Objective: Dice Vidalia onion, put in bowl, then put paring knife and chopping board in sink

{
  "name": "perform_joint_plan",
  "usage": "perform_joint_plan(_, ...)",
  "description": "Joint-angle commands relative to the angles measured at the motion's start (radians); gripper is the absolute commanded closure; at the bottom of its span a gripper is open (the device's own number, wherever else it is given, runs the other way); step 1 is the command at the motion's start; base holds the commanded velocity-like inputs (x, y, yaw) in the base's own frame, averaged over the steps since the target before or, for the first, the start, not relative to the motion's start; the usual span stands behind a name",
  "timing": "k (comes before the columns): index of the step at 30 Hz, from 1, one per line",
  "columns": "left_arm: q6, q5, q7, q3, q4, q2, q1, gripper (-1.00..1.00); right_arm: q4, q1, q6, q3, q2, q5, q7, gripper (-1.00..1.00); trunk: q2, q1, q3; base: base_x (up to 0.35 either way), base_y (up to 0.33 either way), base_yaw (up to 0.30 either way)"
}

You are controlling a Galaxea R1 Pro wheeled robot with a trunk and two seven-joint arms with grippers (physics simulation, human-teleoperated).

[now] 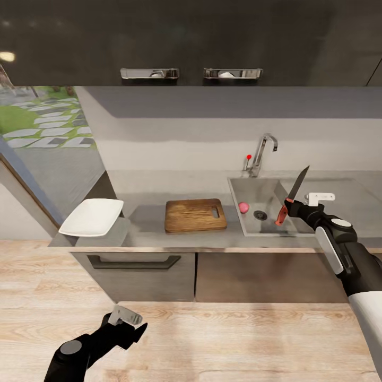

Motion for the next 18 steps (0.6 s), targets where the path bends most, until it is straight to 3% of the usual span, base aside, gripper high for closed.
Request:
perform_joint_plan(1,0.009,-0.001,-0.019,-0.001,-0.006,-0.001,-0.004,-1.00,-0.001,-0.001,0.004,0.001,-0.001,-0.002,0.000,1.00,-0.002,0.001,-0.002,0.000,0.000,0.000)
perform_joint_plan(4,0.015,0.006,-0.032,-0.005,-0.011,-0.001,-0.035,-1.00,-0.001,-0.001,0.004,0.001,-0.001,-0.002,0.000,1.00,-0.002,0.001,-0.002,0.000,0.000,0.000)
perform_joint_plan(6,0.018,0.009,-0.036,-0.017,-0.012,-0.001,-0.083,-1.00,-0.001,-0.001,0.005,0.000,-0.001,-0.002,-0.001,1.00,-0.002,0.001,-0.002,0.000,0.000,0.000)
perform_joint_plan(11,0.020,0.010,-0.037,-0.105,-0.013,-0.001,-0.154,-1.00,-0.001,-0.001,0.004,0.000,-0.001,-0.002,-0.001,1.00,-0.002,0.001,-0.002,0.000,0.000,0.000)
perform_joint_plan(12,0.026,0.010,-0.038,-0.124,-0.013,-0.001,-0.195,-1.00,-0.001,-0.001,0.004,0.000,-0.001,-0.002,-0.001,1.00,-0.002,0.001,-0.002,0.000,0.000,0.000)
perform_joint_plan(18,0.074,0.022,-0.038,-0.157,-0.014,-0.001,-0.302,-1.00,-0.001,-0.001,0.005,0.000,-0.001,-0.002,-0.002,1.00,-0.002,0.001,-0.002,0.000,0.000,0.000)
